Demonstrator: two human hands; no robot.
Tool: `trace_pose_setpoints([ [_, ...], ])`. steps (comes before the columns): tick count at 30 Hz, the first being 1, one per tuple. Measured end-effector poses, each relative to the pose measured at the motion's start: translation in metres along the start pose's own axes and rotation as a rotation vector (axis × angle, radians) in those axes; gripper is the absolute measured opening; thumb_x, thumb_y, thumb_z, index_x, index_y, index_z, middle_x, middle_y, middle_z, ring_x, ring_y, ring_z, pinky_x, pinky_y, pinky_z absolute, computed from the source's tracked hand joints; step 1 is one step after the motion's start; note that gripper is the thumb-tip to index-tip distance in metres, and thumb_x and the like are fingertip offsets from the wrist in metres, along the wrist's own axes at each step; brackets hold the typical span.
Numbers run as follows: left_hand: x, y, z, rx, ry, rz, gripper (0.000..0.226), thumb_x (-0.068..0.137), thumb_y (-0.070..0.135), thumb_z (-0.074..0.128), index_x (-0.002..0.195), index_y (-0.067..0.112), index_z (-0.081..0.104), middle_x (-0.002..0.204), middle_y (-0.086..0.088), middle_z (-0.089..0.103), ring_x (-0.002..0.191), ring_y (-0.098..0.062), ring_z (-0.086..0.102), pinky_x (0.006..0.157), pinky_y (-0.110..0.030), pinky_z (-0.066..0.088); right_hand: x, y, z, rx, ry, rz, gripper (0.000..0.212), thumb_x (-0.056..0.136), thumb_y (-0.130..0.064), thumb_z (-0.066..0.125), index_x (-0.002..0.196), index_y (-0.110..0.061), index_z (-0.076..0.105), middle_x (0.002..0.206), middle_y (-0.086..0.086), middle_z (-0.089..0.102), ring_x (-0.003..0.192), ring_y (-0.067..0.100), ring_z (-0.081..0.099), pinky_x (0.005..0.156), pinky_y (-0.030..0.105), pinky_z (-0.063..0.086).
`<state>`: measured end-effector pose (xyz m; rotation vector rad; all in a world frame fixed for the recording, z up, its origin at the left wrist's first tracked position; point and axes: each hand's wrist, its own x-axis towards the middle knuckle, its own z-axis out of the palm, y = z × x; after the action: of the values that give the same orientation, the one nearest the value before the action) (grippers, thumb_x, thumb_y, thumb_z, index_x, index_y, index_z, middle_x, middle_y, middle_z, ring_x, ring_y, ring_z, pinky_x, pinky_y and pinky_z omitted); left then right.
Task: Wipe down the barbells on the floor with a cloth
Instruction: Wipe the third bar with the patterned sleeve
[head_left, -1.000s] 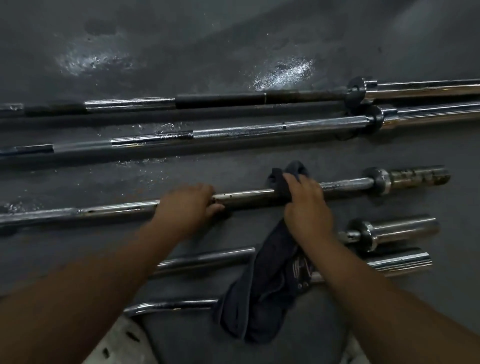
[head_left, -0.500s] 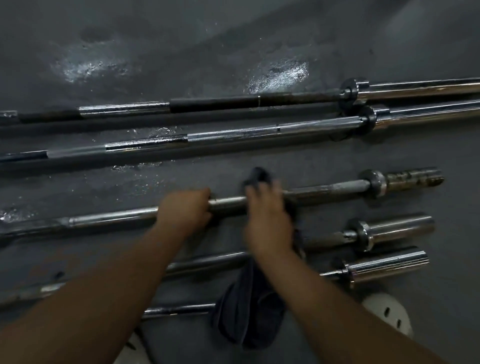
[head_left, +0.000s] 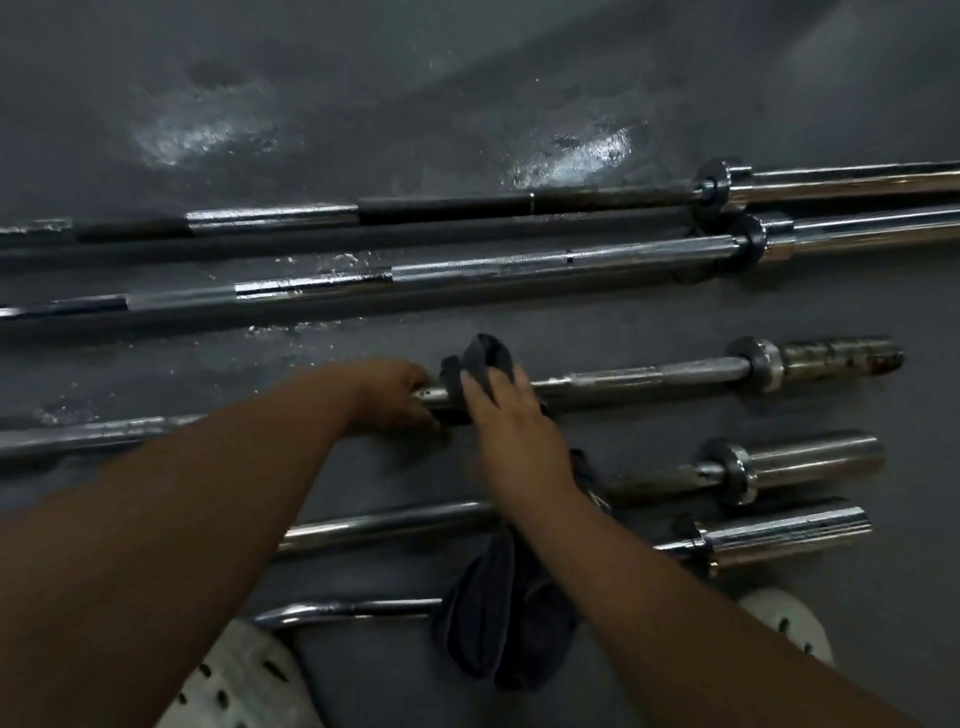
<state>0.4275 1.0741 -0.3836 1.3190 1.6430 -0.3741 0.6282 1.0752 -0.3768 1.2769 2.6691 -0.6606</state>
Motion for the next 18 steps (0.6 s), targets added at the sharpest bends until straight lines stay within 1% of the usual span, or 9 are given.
trace_pose_setpoints([
  [2,-0.004,0.0,0.002,0.021,0.142,0.032,0.041,0.081,0.048,0.073,0.113,0.027,0.059,0.11,0.002,0.063,0.099,-0.023,0.059,0.074,-0.028,0.037,0.002,0.041,-0.015,-0.055,0.005,0.139,0.07,0.091,-0.004,0.048,0.155,-0.022,0.025,0.157,0.01,0.026,0.148,0.035,0.019,0.11,0.048,0.041],
  [5,-0.018,0.002,0.055,0.174,0.621,0.061,0.03,0.088,0.049,0.062,0.102,0.023,0.056,0.103,-0.006,0.066,0.095,-0.031,0.062,0.071,-0.036,0.043,-0.005,0.079,-0.021,-0.064,0.075,0.373,0.073,0.086,-0.002,0.052,0.152,-0.021,0.031,0.153,0.01,0.03,0.145,0.037,0.022,0.104,0.051,0.045],
  [6,-0.017,0.004,0.063,0.214,0.657,0.056,0.032,0.089,0.051,0.059,0.101,0.022,0.056,0.101,-0.007,0.067,0.093,-0.032,0.063,0.072,-0.037,0.046,-0.004,0.07,-0.019,-0.068,0.076,0.378,0.072,0.086,-0.003,0.052,0.152,-0.022,0.031,0.152,0.01,0.03,0.146,0.038,0.019,0.104,0.051,0.045],
  [7,-0.012,0.005,0.058,0.262,0.604,0.038,0.036,0.089,0.055,0.056,0.102,0.022,0.055,0.102,-0.008,0.067,0.092,-0.032,0.064,0.071,-0.036,0.045,-0.001,0.053,-0.015,-0.054,0.061,0.345,0.07,0.087,-0.005,0.052,0.152,-0.023,0.031,0.153,0.009,0.029,0.147,0.038,0.015,0.106,0.05,0.044],
  [11,0.001,-0.001,0.011,0.064,0.136,0.06,0.056,0.085,0.068,0.057,0.116,0.023,0.059,0.118,-0.008,0.066,0.105,-0.028,0.062,0.077,-0.03,0.041,-0.002,-0.007,0.005,0.008,-0.063,-0.029,0.073,0.089,-0.007,0.054,0.154,-0.027,0.026,0.157,0.007,0.026,0.149,0.036,0.013,0.106,0.047,0.042],
  [12,0.0,-0.001,0.006,0.069,0.168,0.045,0.057,0.083,0.07,0.059,0.116,0.023,0.059,0.119,-0.006,0.066,0.106,-0.027,0.061,0.077,-0.031,0.042,-0.002,0.002,0.001,-0.006,-0.05,-0.029,0.074,0.089,-0.005,0.054,0.154,-0.026,0.027,0.156,0.008,0.028,0.148,0.037,0.017,0.105,0.048,0.045],
  [14,-0.004,0.004,0.017,0.2,0.42,-0.006,0.049,0.085,0.069,0.055,0.106,0.025,0.055,0.11,-0.004,0.065,0.099,-0.028,0.061,0.071,-0.033,0.04,-0.004,0.044,-0.009,-0.054,0.031,0.128,0.074,0.087,-0.002,0.054,0.154,-0.021,0.03,0.155,0.014,0.033,0.145,0.041,0.024,0.101,0.054,0.048],
  [16,-0.013,0.008,0.051,0.244,0.625,-0.003,0.046,0.09,0.066,0.044,0.099,0.023,0.056,0.099,-0.006,0.066,0.091,-0.031,0.061,0.07,-0.036,0.044,-0.007,0.077,-0.014,-0.108,0.07,0.335,0.076,0.086,-0.003,0.053,0.156,-0.02,0.025,0.158,0.015,0.027,0.147,0.042,0.018,0.103,0.053,0.046],
  [18,-0.014,0.006,0.064,0.275,0.661,0.025,0.052,0.09,0.066,0.033,0.094,0.02,0.057,0.091,-0.008,0.066,0.084,-0.033,0.063,0.071,-0.04,0.048,-0.005,0.064,-0.014,-0.129,0.04,0.407,0.076,0.091,-0.006,0.048,0.157,-0.021,0.014,0.161,0.013,0.016,0.149,0.042,0.006,0.106,0.05,0.041],
])
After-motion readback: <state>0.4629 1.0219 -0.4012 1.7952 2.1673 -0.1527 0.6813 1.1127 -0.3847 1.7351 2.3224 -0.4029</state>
